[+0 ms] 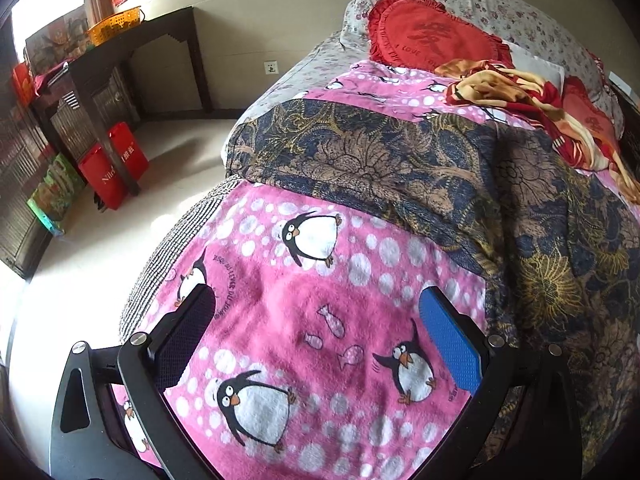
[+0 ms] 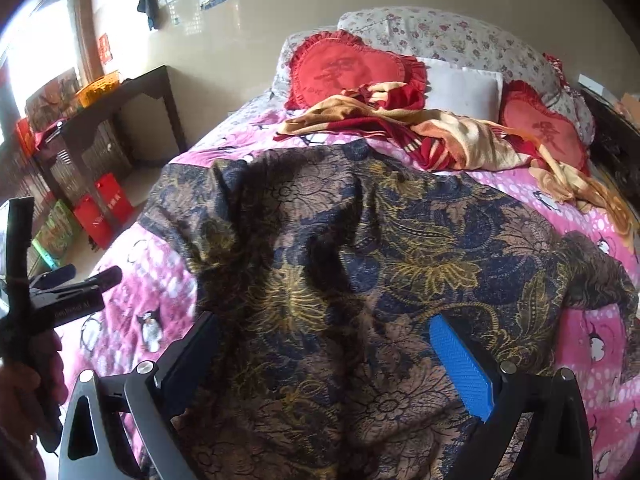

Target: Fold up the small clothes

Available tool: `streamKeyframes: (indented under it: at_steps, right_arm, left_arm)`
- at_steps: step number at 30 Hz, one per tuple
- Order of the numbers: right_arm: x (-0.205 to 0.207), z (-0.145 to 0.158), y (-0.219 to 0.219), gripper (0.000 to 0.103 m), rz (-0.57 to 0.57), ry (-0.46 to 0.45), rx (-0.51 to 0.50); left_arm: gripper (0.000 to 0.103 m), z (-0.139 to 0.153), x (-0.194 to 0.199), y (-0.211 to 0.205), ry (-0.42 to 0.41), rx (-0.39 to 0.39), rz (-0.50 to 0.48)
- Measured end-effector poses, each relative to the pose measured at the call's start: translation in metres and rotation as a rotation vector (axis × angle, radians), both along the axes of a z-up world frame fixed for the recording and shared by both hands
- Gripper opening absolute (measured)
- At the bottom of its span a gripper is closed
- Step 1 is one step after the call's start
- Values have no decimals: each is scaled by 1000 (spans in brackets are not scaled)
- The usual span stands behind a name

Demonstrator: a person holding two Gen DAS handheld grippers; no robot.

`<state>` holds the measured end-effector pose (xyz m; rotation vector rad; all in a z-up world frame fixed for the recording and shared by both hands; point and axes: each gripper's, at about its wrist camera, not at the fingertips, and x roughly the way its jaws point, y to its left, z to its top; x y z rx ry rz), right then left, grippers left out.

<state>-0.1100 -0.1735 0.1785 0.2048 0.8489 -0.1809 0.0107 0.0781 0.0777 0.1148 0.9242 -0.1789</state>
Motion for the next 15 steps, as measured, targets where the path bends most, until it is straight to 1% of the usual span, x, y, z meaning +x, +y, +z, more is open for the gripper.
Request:
streamKeyframes:
  at_steps: [5, 12, 15]
  right_arm:
    - [2, -6, -9, 103, -35, 15, 2]
    - [4, -14, -19, 103, -92, 26, 26]
    - [7, -16, -22, 103, -123, 45, -28]
  left_arm:
    - [102, 0, 0, -6, -11, 14, -18]
    - [102, -1, 3, -11, -3, 10, -25]
    - [102, 0, 3, -13, -7, 7, -31]
